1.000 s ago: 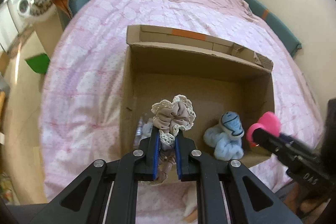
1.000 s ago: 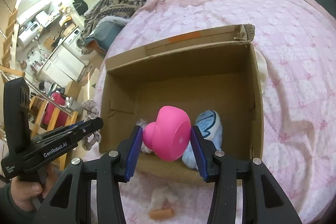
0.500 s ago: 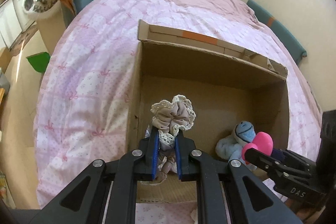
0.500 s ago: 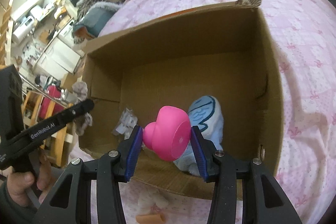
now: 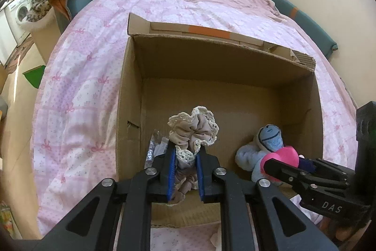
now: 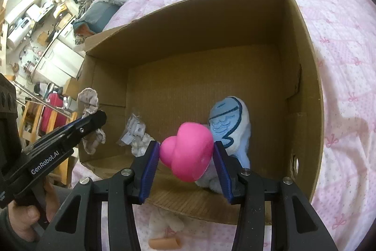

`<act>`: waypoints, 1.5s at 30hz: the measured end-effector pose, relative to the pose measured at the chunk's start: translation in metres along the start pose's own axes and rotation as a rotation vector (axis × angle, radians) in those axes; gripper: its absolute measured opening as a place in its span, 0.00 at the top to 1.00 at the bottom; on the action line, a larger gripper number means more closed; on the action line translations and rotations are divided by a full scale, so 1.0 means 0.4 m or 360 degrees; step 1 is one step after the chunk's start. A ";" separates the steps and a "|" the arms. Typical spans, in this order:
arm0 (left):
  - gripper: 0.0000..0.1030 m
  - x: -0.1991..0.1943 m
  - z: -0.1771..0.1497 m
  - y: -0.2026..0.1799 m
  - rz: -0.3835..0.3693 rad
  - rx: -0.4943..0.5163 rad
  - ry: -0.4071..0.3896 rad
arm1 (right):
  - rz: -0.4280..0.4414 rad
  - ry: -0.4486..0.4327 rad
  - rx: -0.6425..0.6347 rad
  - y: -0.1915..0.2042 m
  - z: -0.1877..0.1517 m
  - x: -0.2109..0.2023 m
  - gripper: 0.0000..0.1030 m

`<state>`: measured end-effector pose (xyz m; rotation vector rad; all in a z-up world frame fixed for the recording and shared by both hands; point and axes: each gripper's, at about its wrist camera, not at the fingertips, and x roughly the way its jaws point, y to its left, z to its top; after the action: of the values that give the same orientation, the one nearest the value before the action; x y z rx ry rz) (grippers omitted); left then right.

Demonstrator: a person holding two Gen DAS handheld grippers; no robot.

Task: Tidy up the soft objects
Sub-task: 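Carry the scrunchie and pink toy over the box with both grippers, then open both grippers to drop the scrunchie and pink toy into the box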

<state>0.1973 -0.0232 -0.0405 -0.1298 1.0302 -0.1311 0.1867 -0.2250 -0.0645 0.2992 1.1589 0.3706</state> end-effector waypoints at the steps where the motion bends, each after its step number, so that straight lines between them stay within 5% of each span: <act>1: 0.87 0.002 0.000 0.001 0.0000 0.0000 0.0005 | 0.0002 0.0001 0.0003 -0.001 0.000 0.000 0.52; 13: 0.72 0.006 -0.012 -0.013 0.0011 0.0048 0.0028 | 0.0085 -0.0008 0.0056 -0.013 0.007 -0.006 0.49; 20: 0.37 -0.027 -0.002 -0.017 0.0041 0.0056 -0.0062 | 0.0161 -0.0141 0.0088 -0.015 0.013 -0.049 0.31; 45: 0.36 -0.101 -0.025 0.019 0.0066 0.0016 -0.0061 | 0.0062 -0.0146 0.0136 -0.029 -0.020 -0.096 0.27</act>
<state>0.1684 -0.0092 -0.0128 -0.1014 0.9933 -0.0959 0.1673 -0.2520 -0.0402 0.4099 1.0813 0.3388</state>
